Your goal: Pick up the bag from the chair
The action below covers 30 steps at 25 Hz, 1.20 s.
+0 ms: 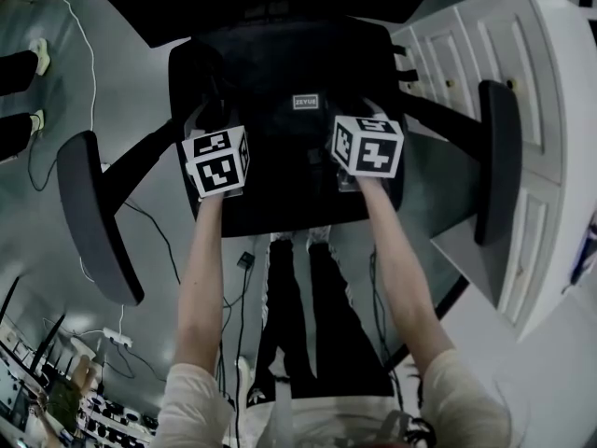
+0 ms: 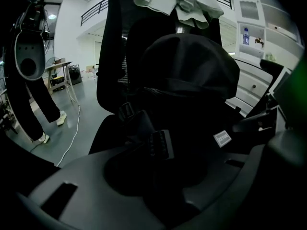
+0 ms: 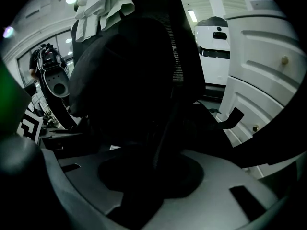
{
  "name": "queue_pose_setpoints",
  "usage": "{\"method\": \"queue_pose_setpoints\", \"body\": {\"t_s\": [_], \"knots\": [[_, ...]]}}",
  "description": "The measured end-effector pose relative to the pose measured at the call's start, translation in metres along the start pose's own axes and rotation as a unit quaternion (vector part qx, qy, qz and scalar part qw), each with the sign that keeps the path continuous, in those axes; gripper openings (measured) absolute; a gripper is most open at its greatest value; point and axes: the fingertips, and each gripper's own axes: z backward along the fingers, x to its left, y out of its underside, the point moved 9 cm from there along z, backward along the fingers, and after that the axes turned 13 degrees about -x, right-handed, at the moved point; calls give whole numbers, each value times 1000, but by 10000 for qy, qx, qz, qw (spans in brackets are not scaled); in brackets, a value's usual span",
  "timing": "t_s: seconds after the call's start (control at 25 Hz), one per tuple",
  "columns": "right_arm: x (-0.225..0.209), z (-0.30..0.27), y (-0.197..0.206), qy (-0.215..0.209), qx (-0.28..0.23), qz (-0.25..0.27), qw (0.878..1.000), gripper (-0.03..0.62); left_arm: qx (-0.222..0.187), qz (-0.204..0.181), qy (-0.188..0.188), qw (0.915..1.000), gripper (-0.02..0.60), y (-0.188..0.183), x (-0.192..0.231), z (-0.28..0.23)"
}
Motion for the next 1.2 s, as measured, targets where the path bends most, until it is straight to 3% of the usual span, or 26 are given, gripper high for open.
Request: {"method": "queue_pose_setpoints", "body": {"t_s": [0.4,0.84,1.2], "knots": [[4,15,-12,-37,-102,-35,9999,101,-161,66,198,9997,95,-14,-4,20],[13,51,-38,-110,-521,185,9984,94,-542,109,126,9984,86,-35,-12,56],[39,126,-87,-43,-881,303,9956,89,-886,159,108,9959,81,-89,-12,126]]}}
